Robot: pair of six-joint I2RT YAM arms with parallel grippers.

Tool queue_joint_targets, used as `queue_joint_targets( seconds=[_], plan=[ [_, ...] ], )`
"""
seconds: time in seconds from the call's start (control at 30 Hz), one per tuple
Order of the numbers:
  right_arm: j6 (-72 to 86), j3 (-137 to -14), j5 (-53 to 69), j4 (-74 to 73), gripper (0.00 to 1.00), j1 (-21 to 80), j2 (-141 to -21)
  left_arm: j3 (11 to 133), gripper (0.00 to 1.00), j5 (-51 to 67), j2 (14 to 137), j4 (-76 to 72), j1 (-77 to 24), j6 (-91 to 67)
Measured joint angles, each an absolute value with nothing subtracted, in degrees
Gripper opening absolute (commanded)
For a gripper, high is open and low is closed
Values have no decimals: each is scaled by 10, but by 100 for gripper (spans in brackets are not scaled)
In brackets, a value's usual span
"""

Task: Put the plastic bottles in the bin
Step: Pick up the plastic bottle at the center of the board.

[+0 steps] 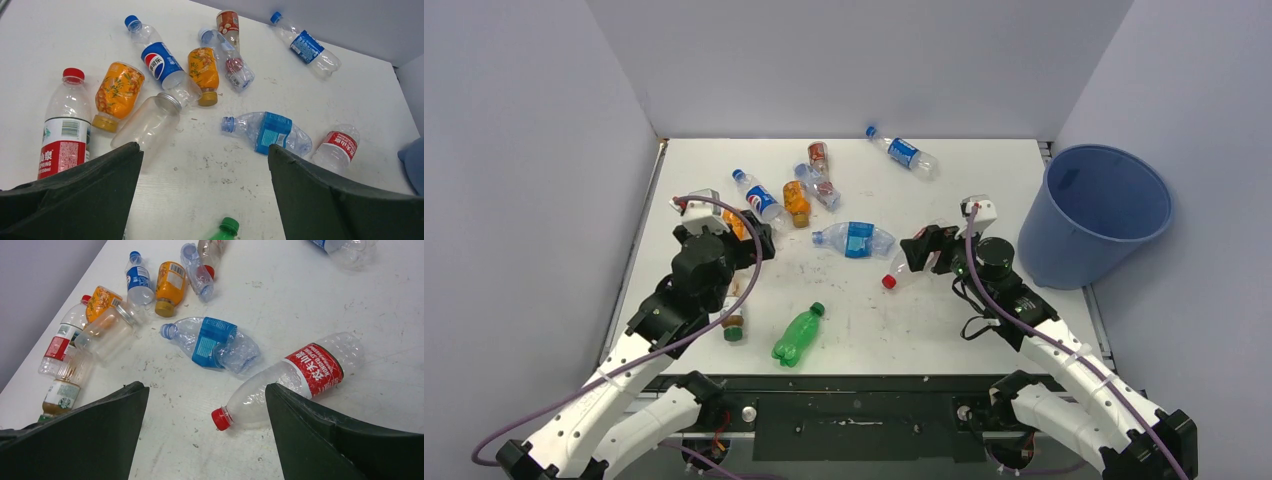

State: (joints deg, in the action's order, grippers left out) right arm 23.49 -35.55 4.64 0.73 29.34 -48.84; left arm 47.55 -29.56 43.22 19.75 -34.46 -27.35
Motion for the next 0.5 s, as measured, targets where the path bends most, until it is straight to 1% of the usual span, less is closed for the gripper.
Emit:
queue_joint_targets(
  seconds=[0.2, 0.4, 0.5],
  plan=[
    [244, -355, 16, 4, 90, 293, -488, 479, 96, -317, 427, 200, -345, -277],
    [283, -354, -79, -32, 90, 292, -499, 468, 96, -321, 378, 194, -345, -251],
    [309, -335, -101, -41, 90, 279, -510, 455, 96, -319, 352, 184, -345, -235]
  ],
)
